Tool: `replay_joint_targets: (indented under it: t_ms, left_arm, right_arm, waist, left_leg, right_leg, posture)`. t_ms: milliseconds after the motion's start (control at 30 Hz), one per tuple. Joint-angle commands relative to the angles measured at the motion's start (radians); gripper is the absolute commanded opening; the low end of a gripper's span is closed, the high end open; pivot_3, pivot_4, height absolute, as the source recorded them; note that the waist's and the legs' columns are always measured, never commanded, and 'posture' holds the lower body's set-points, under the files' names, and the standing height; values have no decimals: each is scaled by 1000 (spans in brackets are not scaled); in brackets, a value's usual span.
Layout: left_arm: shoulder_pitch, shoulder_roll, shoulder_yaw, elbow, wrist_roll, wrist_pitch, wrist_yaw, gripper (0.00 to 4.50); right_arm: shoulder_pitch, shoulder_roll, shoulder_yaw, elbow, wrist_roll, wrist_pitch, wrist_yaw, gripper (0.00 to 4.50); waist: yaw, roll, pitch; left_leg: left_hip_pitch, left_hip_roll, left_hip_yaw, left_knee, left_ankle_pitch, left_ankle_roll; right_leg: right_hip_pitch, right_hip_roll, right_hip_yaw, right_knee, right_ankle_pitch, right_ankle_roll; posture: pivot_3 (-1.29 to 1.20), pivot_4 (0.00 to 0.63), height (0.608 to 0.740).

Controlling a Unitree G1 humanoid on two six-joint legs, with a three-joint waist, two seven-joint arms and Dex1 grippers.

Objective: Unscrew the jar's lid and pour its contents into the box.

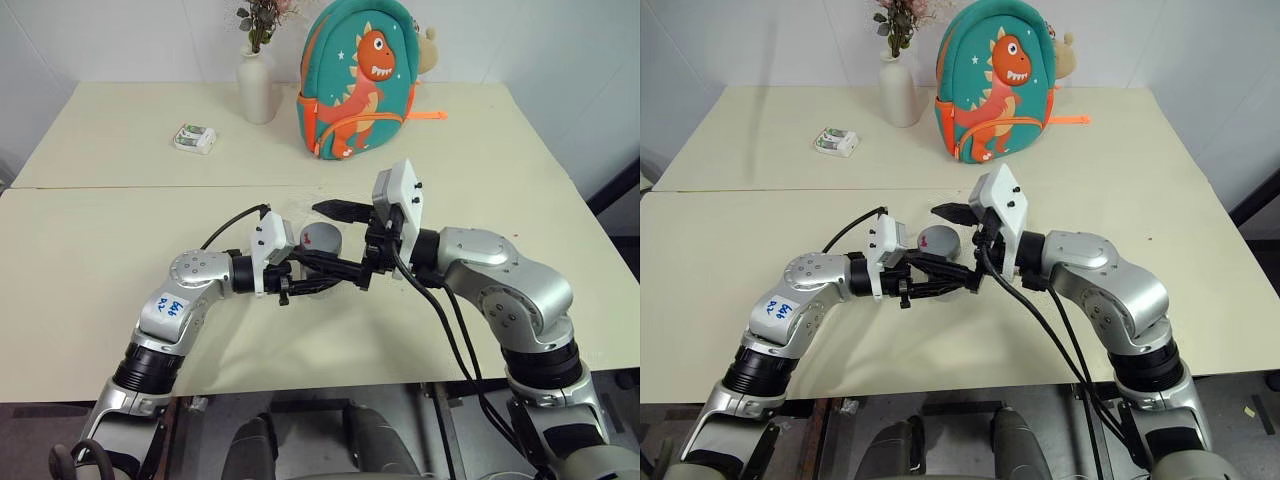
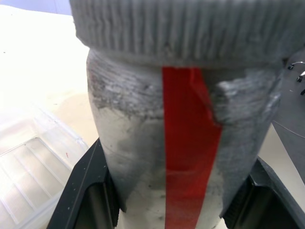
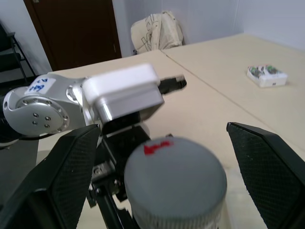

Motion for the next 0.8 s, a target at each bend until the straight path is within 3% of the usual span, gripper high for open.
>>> replay_joint_targets:
  t_ms: [33, 333, 433, 567, 800]
  left_arm:
    - [-13, -3, 19, -41, -8, -4, 5, 2135]
    - [-3, -7, 17, -42, -6, -13, 11, 2135]
    - [-6, -1, 18, -44, -6, -13, 6, 2135]
    - [-12, 9, 24, -46, -8, -12, -1, 2135]
    - [-11, 21, 27, -58, -27, -21, -37, 2135]
  right_arm:
    - [-2, 0, -24, -8, 7, -11, 17, 4500]
    - [-3, 2, -24, 12, -1, -16, 37, 4500]
    - [-4, 17, -37, 22, 15, -12, 33, 3934]
    - [-9, 19, -34, 39, 7, -18, 42, 2632]
    - [-43, 15, -45, 69, 25, -25, 94, 2552]
  waist:
    - [0, 0, 0]
    - [0, 0, 0]
    - [-1, 0, 0]
    - [0, 0, 0]
    - [-1, 0, 0]
  left_leg:
    - [0, 0, 0, 0, 0, 0]
    - [0, 0, 0, 0, 0, 0]
    - [0, 0, 0, 0, 0, 0]
    - [0, 0, 0, 0, 0, 0]
    - [0, 0, 0, 0, 0, 0]
  right_leg:
    - [0, 0, 0, 0, 0, 0]
    - [0, 0, 0, 0, 0, 0]
    - [0, 0, 0, 0, -1, -3]
    - [0, 0, 0, 0, -1, -3]
    - [0, 0, 0, 0, -1, -3]
  posture:
    - [0, 150, 740]
    - [0, 150, 740]
    - [0, 150, 740]
    - [0, 150, 740]
    - [0, 150, 740]
